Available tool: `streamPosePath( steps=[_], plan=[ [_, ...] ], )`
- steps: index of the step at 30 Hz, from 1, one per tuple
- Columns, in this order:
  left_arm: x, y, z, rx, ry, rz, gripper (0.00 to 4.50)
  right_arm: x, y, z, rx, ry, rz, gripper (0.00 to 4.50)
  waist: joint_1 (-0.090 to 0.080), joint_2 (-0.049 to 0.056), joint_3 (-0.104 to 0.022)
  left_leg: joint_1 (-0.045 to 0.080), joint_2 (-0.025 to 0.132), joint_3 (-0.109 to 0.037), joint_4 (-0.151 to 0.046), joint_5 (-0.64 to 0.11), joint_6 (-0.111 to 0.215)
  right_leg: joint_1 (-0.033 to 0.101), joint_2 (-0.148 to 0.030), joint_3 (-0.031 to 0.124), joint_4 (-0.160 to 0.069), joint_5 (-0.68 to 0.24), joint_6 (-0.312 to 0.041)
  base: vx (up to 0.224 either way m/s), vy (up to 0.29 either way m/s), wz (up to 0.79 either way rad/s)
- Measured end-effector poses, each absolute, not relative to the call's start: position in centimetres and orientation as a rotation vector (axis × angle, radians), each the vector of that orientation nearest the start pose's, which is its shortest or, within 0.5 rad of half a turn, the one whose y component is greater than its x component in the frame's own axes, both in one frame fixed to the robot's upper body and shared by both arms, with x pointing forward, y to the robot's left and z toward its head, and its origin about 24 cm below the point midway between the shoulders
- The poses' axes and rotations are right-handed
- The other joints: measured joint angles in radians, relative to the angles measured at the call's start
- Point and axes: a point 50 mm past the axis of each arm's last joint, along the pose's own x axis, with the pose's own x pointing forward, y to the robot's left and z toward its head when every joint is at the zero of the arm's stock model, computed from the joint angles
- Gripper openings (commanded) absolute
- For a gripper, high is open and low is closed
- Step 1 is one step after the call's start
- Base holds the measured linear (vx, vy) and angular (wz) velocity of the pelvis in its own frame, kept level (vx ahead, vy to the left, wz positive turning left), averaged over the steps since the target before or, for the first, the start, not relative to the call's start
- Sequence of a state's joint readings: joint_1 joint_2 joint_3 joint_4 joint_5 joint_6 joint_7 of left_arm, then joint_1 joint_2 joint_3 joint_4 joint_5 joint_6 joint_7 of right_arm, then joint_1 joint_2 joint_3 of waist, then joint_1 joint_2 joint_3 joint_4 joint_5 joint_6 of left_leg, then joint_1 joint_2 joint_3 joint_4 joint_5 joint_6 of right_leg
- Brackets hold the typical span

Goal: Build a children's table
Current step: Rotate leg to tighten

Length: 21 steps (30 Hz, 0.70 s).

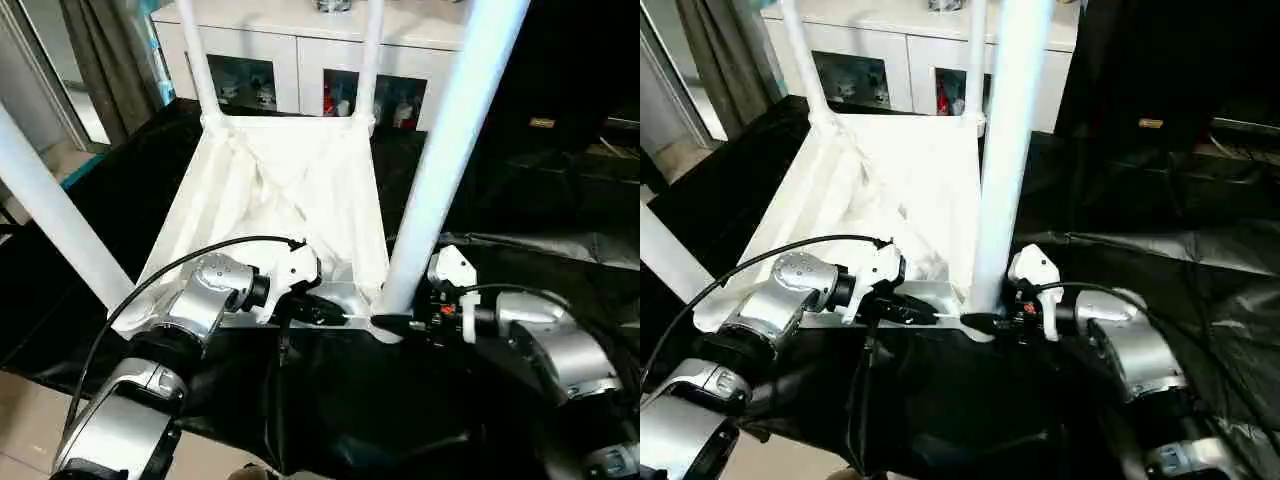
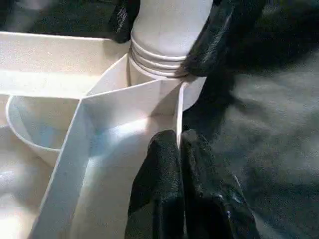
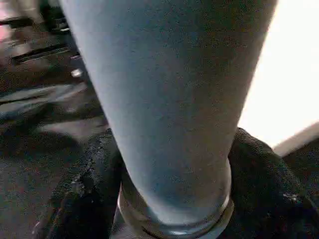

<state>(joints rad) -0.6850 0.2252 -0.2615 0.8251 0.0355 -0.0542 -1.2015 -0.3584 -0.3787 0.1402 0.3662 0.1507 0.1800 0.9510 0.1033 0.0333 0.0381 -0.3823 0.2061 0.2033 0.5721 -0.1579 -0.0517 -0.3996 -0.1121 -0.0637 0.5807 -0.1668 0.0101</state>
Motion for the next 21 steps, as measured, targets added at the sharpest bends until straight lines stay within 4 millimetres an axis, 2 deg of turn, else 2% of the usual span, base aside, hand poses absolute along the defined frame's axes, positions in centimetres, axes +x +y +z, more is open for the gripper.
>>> streamPosePath(
  steps=[3,4,9,12,15,16,18,21],
  plan=[
    [33.1,8.9,4.1,0.318,0.367,-1.3,0.0,30.5,-15.3,3.5,-0.106,0.323,0.834,2.64,-0.014,0.0,0.0,0.002,-0.001,0.0,-0.001,0.0,0.0,0.002,0.0,0.0,-0.002,-0.002,0.003,0.0,0.0,0.0],
    [33.5,8.3,4.1,0.32,0.368,-1.234,0.0,31.2,-14.9,3.4,-0.079,0.317,0.722,2.64,-0.02,-0.001,0.0,0.003,-0.001,-0.001,-0.001,0.0,0.0,0.002,0.0,0.0,-0.002,-0.002,0.004,0.0,0.0,0.0],
    [34.2,5.7,3.7,0.298,0.371,-1.065,0.0,33.1,-13.4,2.9,-0.023,0.337,0.413,2.64,-0.029,0.0,0.0,0.008,-0.003,-0.003,-0.001,0.0,0.0,0.004,0.0,0.0,-0.004,-0.003,0.006,0.0,0.0,0.0],
    [34.4,5.3,3.4,0.293,0.379,-1.017,0.0,33.7,-12.4,2.8,-0.017,0.345,0.336,2.64,-0.035,0.003,0.001,0.013,-0.003,-0.006,-0.002,0.0,0.0,0.005,0.0,-0.005,-0.01,-0.004,0.007,0.0,0.0,0.0],
    [34.4,5.2,3.4,0.289,0.378,-1.005,0.0,33.9,-12.1,2.7,-0.022,0.332,0.317,2.64,-0.045,0.009,0.004,0.015,-0.003,-0.012,-0.009,0.0,0.0,0.016,0.0,-0.015,-0.031,-0.005,0.008,0.0,0.0,0.0],
    [34.4,5.2,3.4,0.288,0.377,-1.005,0.0,33.9,-12.1,2.7,-0.025,0.325,0.317,3.2,-0.047,0.012,0.005,0.015,-0.003,-0.014,-0.01,0.0,0.0,0.019,-0.001,-0.019,-0.039,-0.005,0.008,0.0,0.0,0.0],
    [34.4,5.3,3.5,0.289,0.373,-1.015,0.0,33.8,-12.2,2.7,-0.037,0.314,0.337,3.36,-0.048,0.013,0.006,0.014,-0.004,-0.015,-0.011,0.0,0.0,0.025,-0.006,-0.026,-0.045,-0.005,0.008,0.0,0.0,0.0],
    [34.4,5.2,3.6,0.289,0.371,-1.03,0.0,33.7,-12.6,2.7,-0.046,0.298,0.381,3.55,-0.049,0.012,0.007,0.014,-0.011,-0.015,-0.011,0.0,0.0,0.026,-0.013,-0.027,-0.044,-0.005,0.008,0.0,0.0,0.0]
  ],
)
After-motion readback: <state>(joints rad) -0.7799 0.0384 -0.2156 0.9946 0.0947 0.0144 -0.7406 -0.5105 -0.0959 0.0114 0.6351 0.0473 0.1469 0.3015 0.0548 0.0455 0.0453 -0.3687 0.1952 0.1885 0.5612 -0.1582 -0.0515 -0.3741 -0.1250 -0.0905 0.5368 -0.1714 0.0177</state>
